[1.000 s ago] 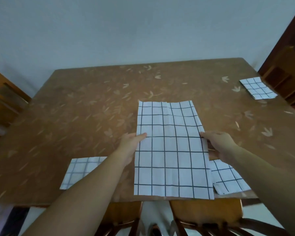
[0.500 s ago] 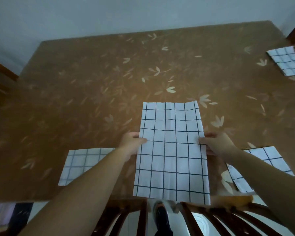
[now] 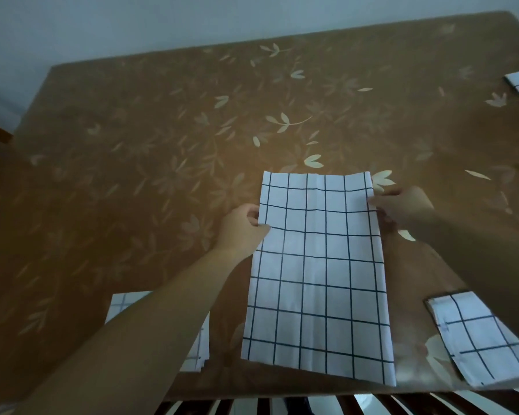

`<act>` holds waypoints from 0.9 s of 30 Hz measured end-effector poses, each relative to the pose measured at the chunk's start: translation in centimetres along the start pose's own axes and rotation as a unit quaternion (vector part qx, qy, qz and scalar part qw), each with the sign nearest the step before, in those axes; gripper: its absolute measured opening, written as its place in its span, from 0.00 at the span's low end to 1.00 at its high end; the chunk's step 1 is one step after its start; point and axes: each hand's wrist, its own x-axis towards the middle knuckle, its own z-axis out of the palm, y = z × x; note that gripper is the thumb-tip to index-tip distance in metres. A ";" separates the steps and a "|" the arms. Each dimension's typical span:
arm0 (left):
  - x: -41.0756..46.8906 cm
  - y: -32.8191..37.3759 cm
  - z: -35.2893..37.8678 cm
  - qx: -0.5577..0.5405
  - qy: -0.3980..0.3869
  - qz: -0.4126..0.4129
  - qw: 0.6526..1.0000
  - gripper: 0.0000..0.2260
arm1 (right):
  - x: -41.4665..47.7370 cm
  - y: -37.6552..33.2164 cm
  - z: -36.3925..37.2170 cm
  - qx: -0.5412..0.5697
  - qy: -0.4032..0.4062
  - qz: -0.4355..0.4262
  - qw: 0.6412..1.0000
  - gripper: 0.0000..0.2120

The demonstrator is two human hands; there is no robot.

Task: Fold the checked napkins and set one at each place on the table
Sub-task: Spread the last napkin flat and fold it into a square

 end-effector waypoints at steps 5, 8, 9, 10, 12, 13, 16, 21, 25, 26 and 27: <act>2.6 1.7 -0.4 -0.068 -0.005 -0.023 0.997 0.28 | 1.1 -1.3 0.3 0.015 0.000 0.022 1.000 0.04; 4.6 2.6 -0.3 -0.094 -0.008 -0.035 0.995 0.30 | 1.8 -1.3 0.4 0.025 0.002 0.022 0.999 0.03; 5.1 2.8 -0.3 -0.099 -0.008 -0.036 0.994 0.30 | 2.0 -1.4 0.2 0.030 0.000 0.020 0.999 0.03; 5.5 3.1 -0.3 -0.102 -0.010 -0.037 0.994 0.30 | 2.1 -1.4 0.0 0.038 -0.002 0.018 0.999 0.03; 6.0 3.7 -0.4 -0.102 -0.017 -0.030 0.994 0.29 | 2.1 -1.6 -0.7 0.060 -0.004 0.015 0.998 0.02; 6.1 4.0 -0.5 -0.097 -0.021 -0.020 0.995 0.28 | 2.1 -1.7 -1.1 0.070 -0.002 0.013 0.997 0.02; 5.9 4.9 -1.0 -0.082 -0.016 0.013 0.996 0.24 | 1.9 -2.4 -2.2 0.092 0.006 -0.003 0.996 0.04; 5.4 6.6 -1.7 -0.096 -0.004 0.055 0.994 0.18 | 0.9 -3.3 -3.6 0.154 -0.012 -0.038 0.987 0.07; 4.8 7.8 -2.1 -0.125 -0.003 0.074 0.989 0.15 | -0.2 -3.4 -4.4 0.167 -0.044 -0.066 0.983 0.07; 4.5 8.0 -2.2 -0.132 0.003 0.078 0.988 0.14 | -0.5 -3.3 -4.6 0.168 -0.049 -0.071 0.982 0.06; 4.2 8.2 -2.2 -0.138 0.009 0.081 0.987 0.13 | -0.8 -3.2 -4.8 0.167 -0.052 -0.076 0.982 0.06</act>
